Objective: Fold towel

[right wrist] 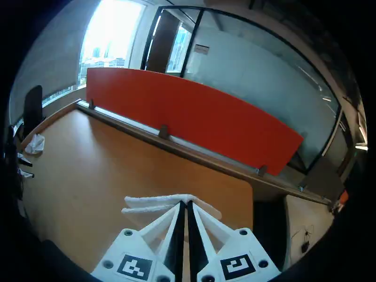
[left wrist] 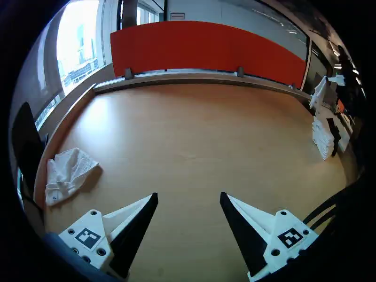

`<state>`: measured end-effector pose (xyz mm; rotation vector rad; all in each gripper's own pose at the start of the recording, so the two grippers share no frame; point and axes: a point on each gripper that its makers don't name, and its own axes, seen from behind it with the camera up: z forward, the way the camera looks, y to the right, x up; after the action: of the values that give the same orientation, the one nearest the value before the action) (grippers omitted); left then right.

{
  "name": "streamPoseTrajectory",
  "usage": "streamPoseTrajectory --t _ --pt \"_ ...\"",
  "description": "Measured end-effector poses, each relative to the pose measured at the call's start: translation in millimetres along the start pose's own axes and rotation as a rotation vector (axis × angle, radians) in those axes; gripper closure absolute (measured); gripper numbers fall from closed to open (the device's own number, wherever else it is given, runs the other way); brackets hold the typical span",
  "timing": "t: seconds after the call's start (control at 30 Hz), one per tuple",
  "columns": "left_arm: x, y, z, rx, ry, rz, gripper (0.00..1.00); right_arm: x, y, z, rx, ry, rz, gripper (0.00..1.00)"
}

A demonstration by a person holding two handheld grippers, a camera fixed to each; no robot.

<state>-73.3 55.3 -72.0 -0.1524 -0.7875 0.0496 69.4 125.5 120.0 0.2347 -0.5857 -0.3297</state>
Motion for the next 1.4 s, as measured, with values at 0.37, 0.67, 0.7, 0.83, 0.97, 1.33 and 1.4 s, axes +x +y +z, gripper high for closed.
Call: streamPoseTrajectory --t 0.37,0.67,0.7,0.83,0.97,1.33,1.4 --pt "-0.8 4.5 0.0 0.001 -0.001 0.001 0.02 -7.2 7.1 1.7 -0.001 -0.014 0.009 0.96" --pt "1.0 6.3 -0.6 0.001 0.001 0.008 0.02 -23.9 10.0 -7.4 -0.004 -0.034 0.014 0.96" --pt "1.5 6.4 -0.6 0.000 0.001 0.009 0.02 -26.7 10.3 -9.3 -0.005 -0.037 0.014 0.96" --pt "3.5 7.9 -1.2 -0.002 0.004 0.012 0.02 -46.1 12.5 -18.4 -0.011 -0.062 0.019 0.96" --pt "4.3 9.4 -1.9 -0.004 0.005 0.015 0.02 -74.7 15.0 -29.5 -0.022 -0.100 0.030 0.96" --pt "0.8 11.0 -3.2 -0.006 0.000 0.021 0.02 -156.9 19.4 -53.0 -0.065 -0.202 0.112 0.96" --pt "0.6 11.4 -3.4 -0.006 0.000 0.023 0.02 -170.4 21.1 -55.5 -0.075 -0.220 0.129 0.96"
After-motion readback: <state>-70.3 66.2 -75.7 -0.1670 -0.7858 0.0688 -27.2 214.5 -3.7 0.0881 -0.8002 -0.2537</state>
